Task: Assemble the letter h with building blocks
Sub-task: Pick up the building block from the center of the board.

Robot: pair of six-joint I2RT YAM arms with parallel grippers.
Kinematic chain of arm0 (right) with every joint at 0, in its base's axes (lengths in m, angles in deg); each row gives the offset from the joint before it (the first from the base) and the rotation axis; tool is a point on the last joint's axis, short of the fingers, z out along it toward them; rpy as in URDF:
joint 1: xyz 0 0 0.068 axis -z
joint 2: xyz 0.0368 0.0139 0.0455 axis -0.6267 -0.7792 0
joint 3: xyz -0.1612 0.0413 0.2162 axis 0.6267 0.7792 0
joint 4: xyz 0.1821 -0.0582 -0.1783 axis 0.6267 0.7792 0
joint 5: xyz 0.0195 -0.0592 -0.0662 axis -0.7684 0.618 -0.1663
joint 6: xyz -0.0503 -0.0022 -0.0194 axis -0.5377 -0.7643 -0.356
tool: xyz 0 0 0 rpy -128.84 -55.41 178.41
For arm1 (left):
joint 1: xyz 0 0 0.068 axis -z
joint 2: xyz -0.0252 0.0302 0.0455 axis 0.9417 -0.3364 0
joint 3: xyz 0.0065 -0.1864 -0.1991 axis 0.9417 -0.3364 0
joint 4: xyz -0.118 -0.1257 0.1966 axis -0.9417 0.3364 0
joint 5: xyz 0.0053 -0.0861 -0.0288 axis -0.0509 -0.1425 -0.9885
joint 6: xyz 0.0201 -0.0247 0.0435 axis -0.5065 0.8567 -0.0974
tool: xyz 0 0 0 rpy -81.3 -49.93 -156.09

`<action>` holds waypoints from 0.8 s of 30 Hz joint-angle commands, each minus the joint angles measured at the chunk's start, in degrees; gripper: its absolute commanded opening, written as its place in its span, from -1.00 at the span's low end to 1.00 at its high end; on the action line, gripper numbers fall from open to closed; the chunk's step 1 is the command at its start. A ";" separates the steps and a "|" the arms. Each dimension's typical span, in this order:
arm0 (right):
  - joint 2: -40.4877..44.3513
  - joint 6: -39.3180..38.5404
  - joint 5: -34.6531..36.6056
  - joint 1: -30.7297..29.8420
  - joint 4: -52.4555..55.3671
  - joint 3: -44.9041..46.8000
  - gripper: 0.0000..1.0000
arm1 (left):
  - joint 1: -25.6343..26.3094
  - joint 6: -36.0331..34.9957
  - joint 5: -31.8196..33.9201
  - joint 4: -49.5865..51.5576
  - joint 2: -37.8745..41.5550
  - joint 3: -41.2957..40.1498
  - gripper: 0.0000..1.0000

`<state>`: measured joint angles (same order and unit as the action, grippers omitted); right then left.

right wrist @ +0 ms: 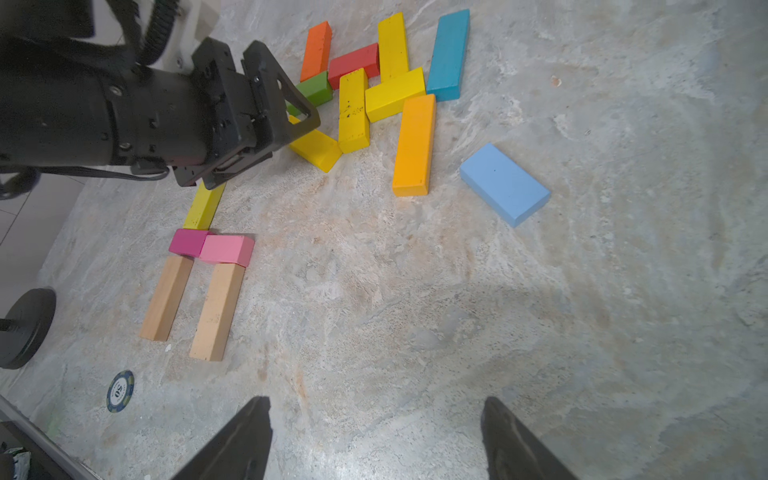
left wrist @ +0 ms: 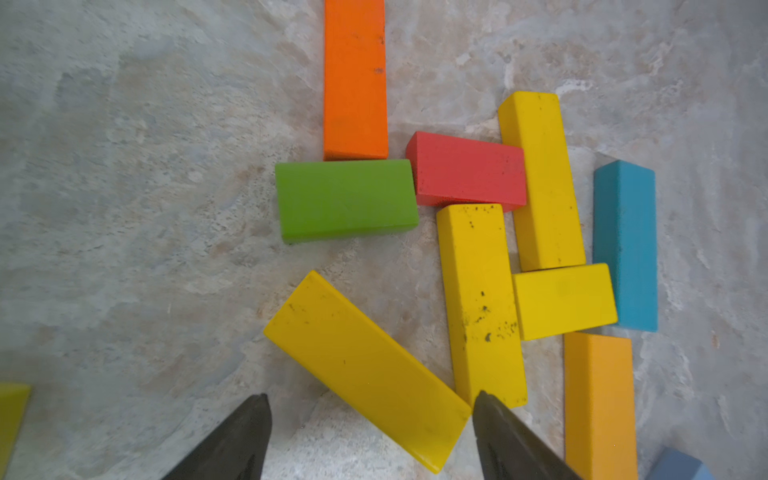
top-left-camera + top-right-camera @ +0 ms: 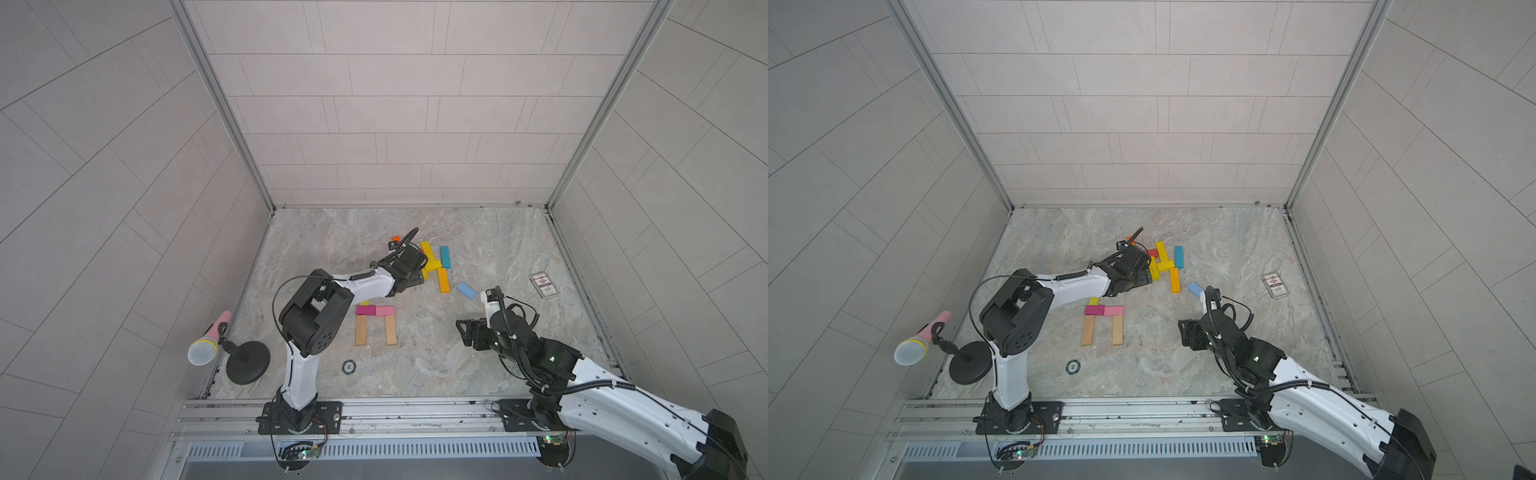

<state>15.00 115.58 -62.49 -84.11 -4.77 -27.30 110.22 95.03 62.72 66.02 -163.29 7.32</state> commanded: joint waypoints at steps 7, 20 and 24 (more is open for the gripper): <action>2.89 0.29 0.82 0.50 0.85 1.55 0.62 | -0.04 2.22 6.97 9.93 -5.69 8.25 0.52; 4.19 -0.57 0.90 0.96 1.68 2.23 0.62 | 0.17 -4.65 4.85 15.20 -11.59 14.76 0.30; 4.48 -0.51 0.90 1.26 1.86 2.04 0.62 | 0.18 -6.81 3.13 16.07 -11.43 15.00 0.08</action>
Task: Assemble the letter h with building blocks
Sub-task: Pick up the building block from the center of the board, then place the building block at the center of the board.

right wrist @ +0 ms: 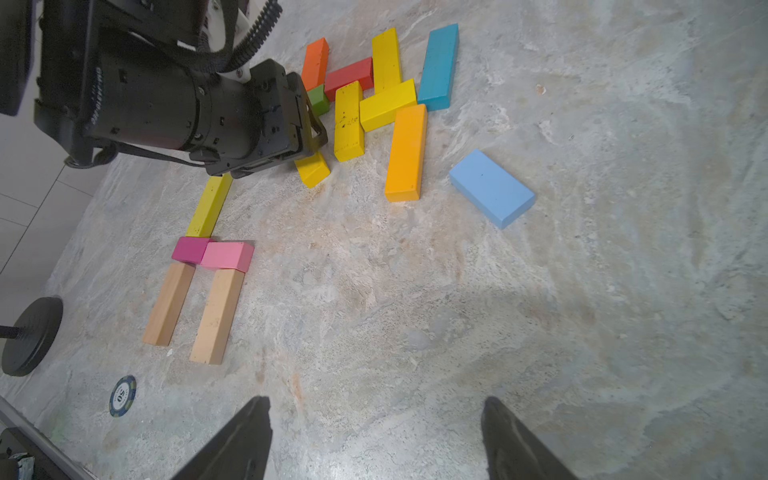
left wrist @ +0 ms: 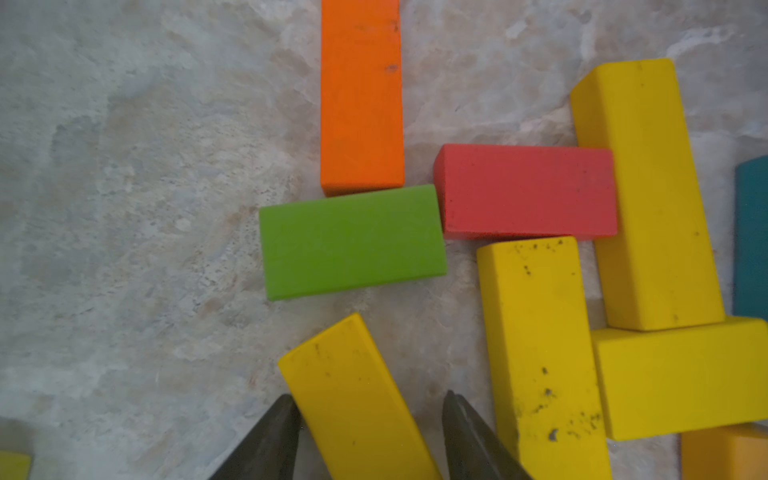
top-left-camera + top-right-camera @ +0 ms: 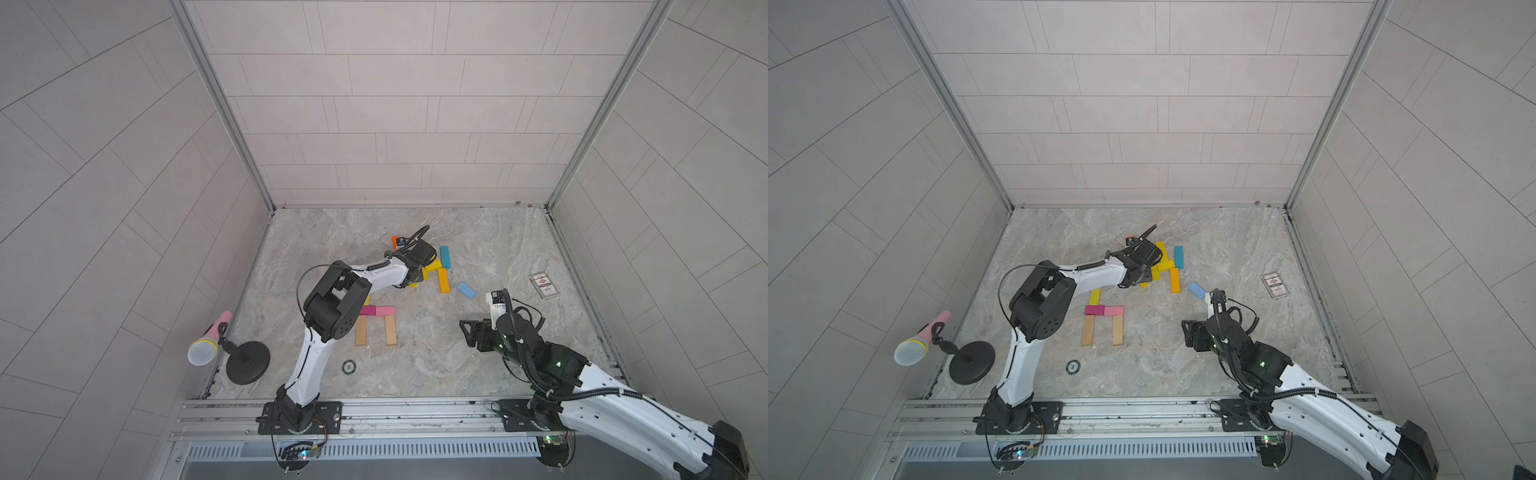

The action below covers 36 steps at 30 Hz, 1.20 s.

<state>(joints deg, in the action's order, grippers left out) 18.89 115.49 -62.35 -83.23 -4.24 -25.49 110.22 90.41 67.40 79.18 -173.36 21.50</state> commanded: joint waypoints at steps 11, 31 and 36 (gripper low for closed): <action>0.43 -0.20 0.63 0.83 1.82 0.26 0.62 | 3.96 -8.32 -0.21 3.52 7.36 -3.50 -0.38; 1.00 1.08 -0.42 1.06 2.26 0.39 0.63 | 7.37 -2.85 2.34 -2.00 10.92 -13.04 -0.43; 1.68 1.21 -0.35 1.07 2.52 0.53 0.62 | 7.34 -2.85 2.58 -1.92 9.63 -12.70 -0.43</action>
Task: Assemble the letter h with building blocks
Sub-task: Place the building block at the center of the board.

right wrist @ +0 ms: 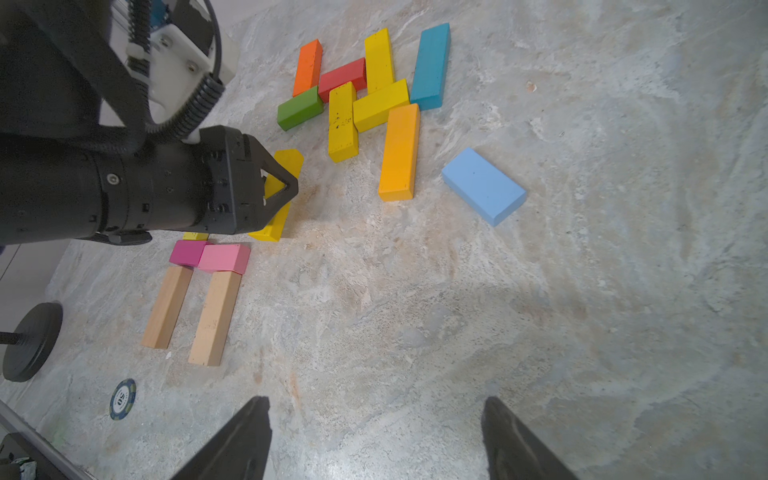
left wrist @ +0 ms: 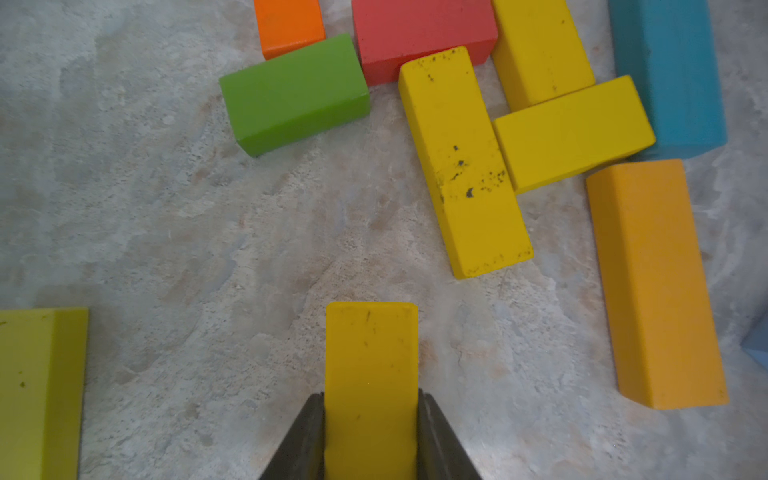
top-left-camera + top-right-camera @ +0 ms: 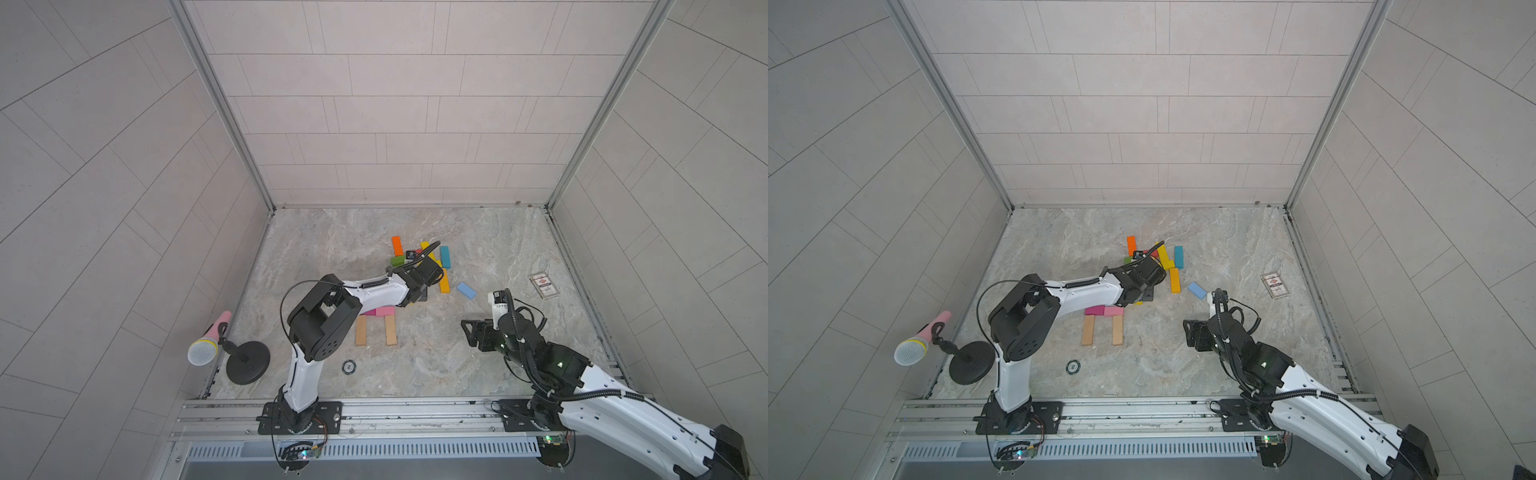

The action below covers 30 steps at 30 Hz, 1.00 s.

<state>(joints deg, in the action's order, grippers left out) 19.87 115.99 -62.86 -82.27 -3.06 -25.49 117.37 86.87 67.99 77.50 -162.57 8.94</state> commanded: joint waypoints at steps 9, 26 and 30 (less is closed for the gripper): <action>1.79 0.69 0.13 0.21 2.30 0.67 0.63 | 0.10 3.25 3.12 0.04 -3.44 0.56 -0.43; 3.98 0.90 -0.14 0.64 4.06 0.71 0.64 | 0.08 2.47 4.68 1.66 -1.55 2.47 0.31; 5.52 1.01 -0.26 0.66 4.93 0.51 0.67 | 0.09 1.31 3.98 1.44 5.65 2.57 0.38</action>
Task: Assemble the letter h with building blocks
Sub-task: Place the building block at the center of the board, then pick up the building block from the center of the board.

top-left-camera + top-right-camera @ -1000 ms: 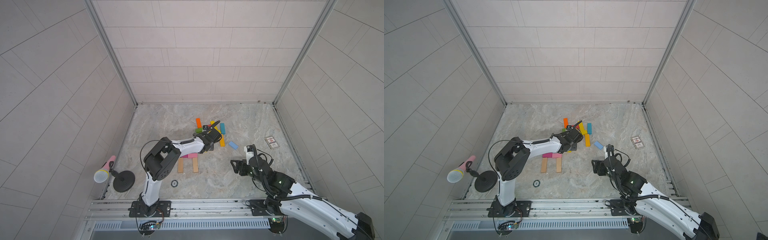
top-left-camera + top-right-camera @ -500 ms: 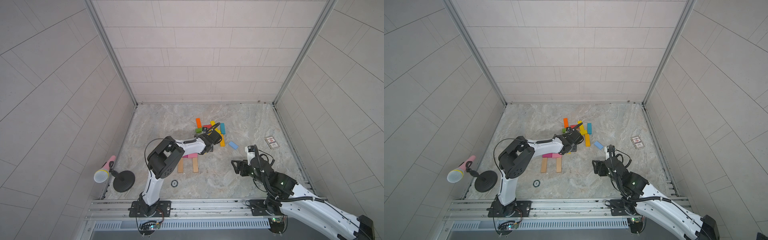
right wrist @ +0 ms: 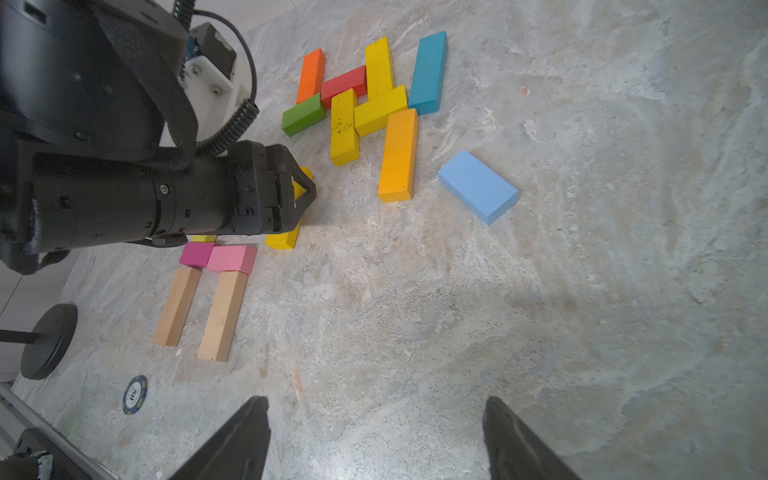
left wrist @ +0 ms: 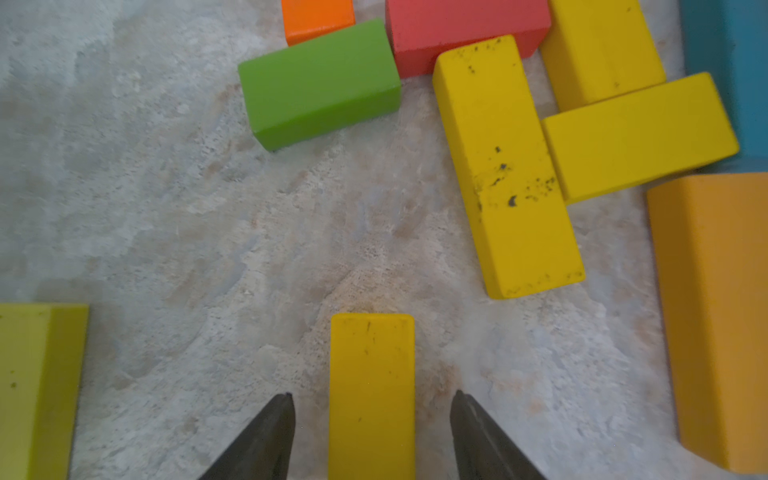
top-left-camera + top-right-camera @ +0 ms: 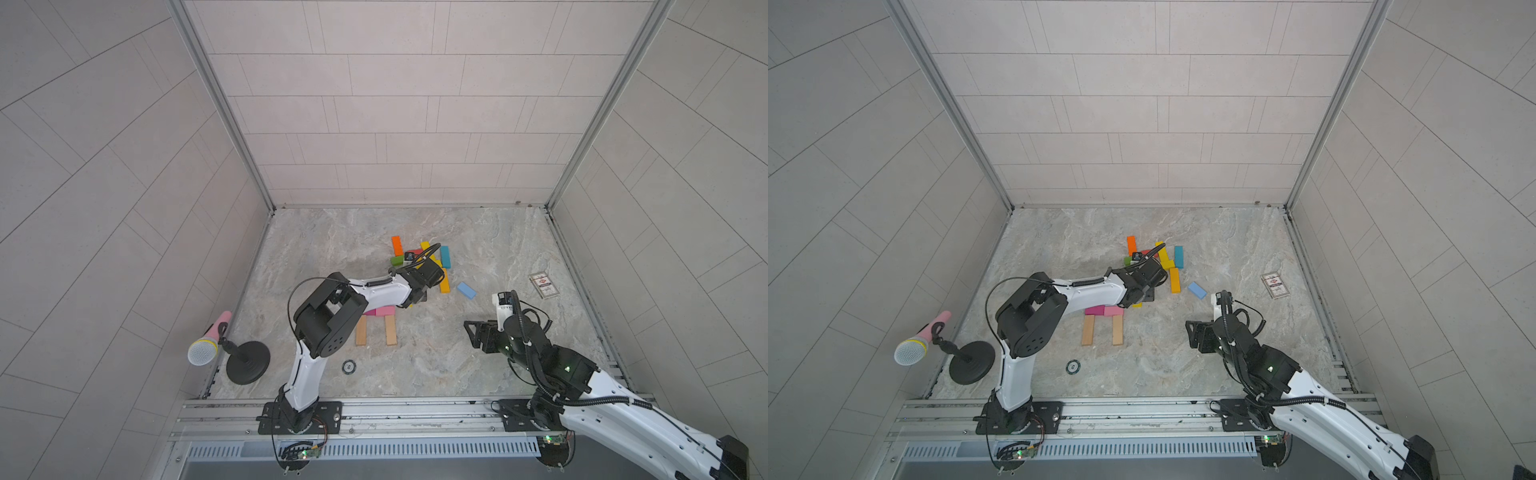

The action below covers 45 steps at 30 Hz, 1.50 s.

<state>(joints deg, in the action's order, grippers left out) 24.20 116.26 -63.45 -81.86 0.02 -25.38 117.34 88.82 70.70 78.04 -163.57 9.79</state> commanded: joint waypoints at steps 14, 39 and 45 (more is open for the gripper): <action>-0.66 -2.15 -0.51 0.83 4.28 -1.24 0.64 | -13.91 -13.78 -16.50 4.80 4.57 12.17 0.61; -3.77 -3.11 -2.11 2.93 1.51 0.16 0.65 | -15.38 -17.86 -13.54 10.35 -9.91 18.04 0.66; -3.67 -3.20 -2.56 3.65 1.47 0.07 0.65 | -13.89 -15.46 -13.66 7.05 -9.84 14.80 0.67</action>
<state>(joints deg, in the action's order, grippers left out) 20.18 113.74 -66.01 -78.58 1.92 -25.40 102.31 72.05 56.14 85.94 -174.04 25.74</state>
